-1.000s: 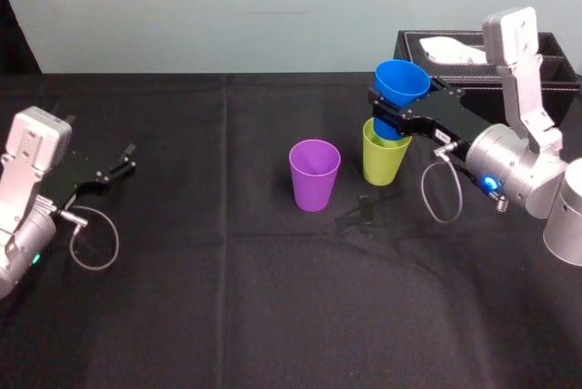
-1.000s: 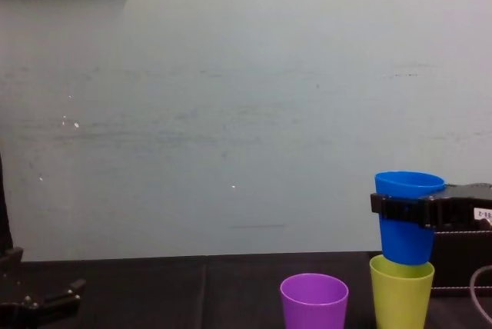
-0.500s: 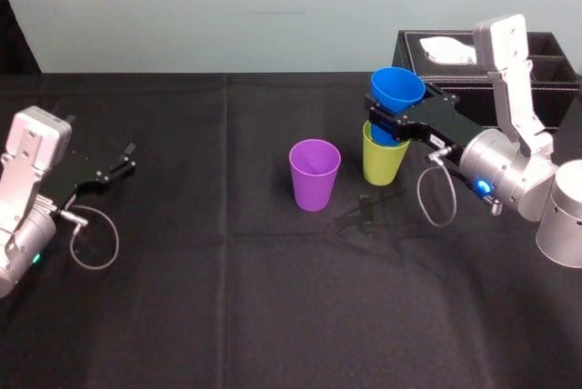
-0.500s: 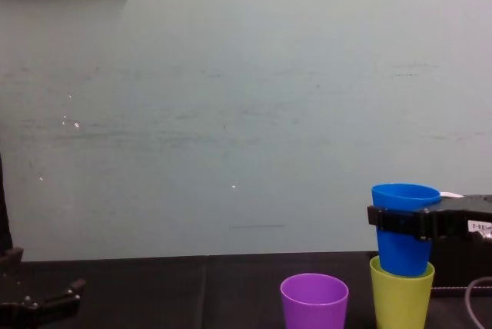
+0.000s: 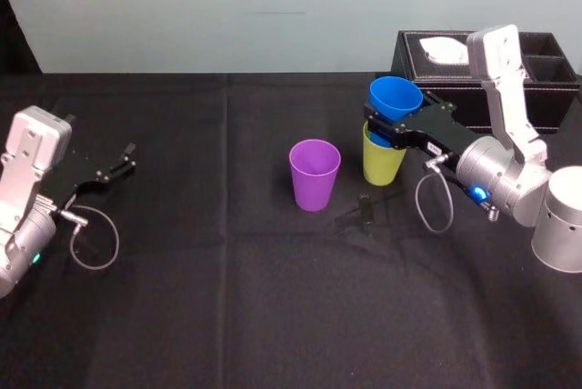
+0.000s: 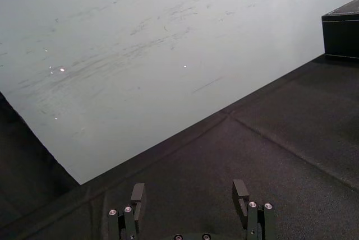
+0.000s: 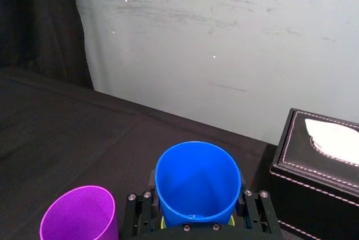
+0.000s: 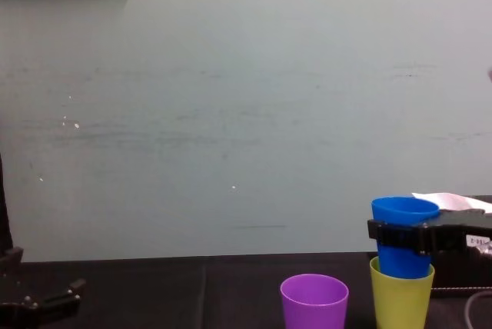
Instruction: Stack the three plastic cups sequentially using one hand.
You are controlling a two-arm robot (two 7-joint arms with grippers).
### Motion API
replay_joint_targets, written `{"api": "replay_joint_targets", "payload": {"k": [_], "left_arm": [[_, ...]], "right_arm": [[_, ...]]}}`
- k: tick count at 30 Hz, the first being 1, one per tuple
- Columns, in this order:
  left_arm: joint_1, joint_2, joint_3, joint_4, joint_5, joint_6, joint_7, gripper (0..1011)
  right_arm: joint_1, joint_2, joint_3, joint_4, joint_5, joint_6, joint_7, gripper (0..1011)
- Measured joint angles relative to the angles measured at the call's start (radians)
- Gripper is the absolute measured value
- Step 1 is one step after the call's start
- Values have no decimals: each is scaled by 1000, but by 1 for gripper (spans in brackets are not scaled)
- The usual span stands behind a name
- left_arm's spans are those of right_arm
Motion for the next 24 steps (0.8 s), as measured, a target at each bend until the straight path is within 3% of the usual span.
{"api": "replay_joint_targets", "payload": {"k": [10,20,24], "left_arm": [[0,0,0,0,0,0,0,1011],[0,0,0,0,0,0,0,1011],[0,0,0,0,0,0,0,1011]], "right_arm": [[0,1,1,-3,1,0,0,736],[-1,2,2,-7,2,0,0,992],[-1,2,2,-7,2,0,0,1003]]}}
